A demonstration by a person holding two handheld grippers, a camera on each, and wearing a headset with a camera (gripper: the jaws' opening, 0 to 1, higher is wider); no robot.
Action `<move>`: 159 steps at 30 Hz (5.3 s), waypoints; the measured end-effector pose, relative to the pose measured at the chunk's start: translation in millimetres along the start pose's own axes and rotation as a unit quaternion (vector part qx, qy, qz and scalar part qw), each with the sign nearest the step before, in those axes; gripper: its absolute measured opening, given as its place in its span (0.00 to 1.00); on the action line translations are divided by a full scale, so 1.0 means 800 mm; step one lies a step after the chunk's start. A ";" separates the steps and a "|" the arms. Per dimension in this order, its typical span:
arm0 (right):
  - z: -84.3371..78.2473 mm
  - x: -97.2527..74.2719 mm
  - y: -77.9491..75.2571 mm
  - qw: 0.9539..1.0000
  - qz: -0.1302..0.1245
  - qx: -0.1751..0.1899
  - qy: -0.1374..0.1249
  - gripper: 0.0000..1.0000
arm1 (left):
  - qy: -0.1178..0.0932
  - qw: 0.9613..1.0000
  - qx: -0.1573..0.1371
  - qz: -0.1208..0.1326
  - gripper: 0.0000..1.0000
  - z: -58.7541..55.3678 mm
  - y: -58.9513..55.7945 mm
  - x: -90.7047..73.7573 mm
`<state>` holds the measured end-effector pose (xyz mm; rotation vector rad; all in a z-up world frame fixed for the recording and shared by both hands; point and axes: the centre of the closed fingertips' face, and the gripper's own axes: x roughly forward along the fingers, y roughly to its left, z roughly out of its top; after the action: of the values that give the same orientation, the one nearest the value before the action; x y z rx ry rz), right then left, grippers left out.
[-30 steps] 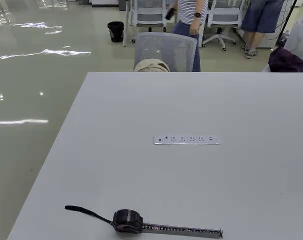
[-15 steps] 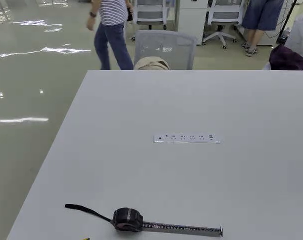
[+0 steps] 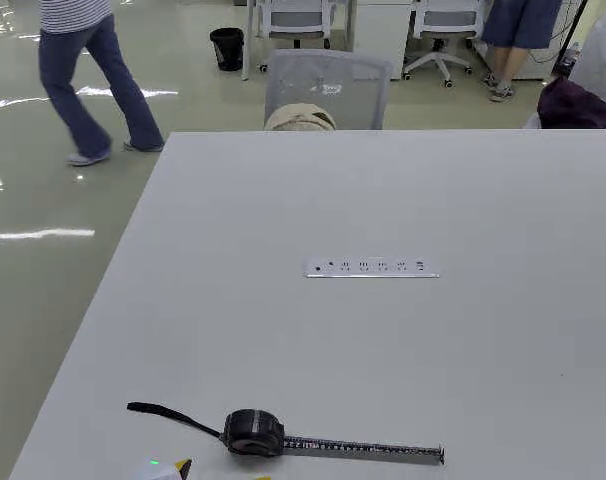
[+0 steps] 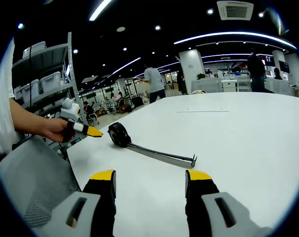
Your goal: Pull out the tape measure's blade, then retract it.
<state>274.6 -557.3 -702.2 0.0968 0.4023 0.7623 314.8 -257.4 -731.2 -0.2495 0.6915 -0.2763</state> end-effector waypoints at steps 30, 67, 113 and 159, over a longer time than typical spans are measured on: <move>-0.006 -0.010 -0.024 1.000 -0.018 0.011 -0.001 0.55 | 0.003 1.000 -0.011 0.010 0.80 0.016 -0.013 0.060; -0.009 -0.001 -0.031 1.000 -0.012 0.013 -0.001 0.54 | 0.004 0.999 -0.032 0.016 0.78 0.026 -0.019 0.077; -0.013 0.065 -0.091 0.996 0.082 0.008 0.039 0.47 | 0.013 0.996 -0.054 0.075 0.75 0.028 -0.011 0.079; -0.026 0.109 -0.095 0.985 0.151 0.022 0.077 0.22 | 0.026 0.996 -0.046 0.077 0.74 0.026 -0.008 0.079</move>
<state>372.3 -553.4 -766.6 0.1423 0.5586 1.0638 374.1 -281.4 -750.9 -0.2761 0.7714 -0.1037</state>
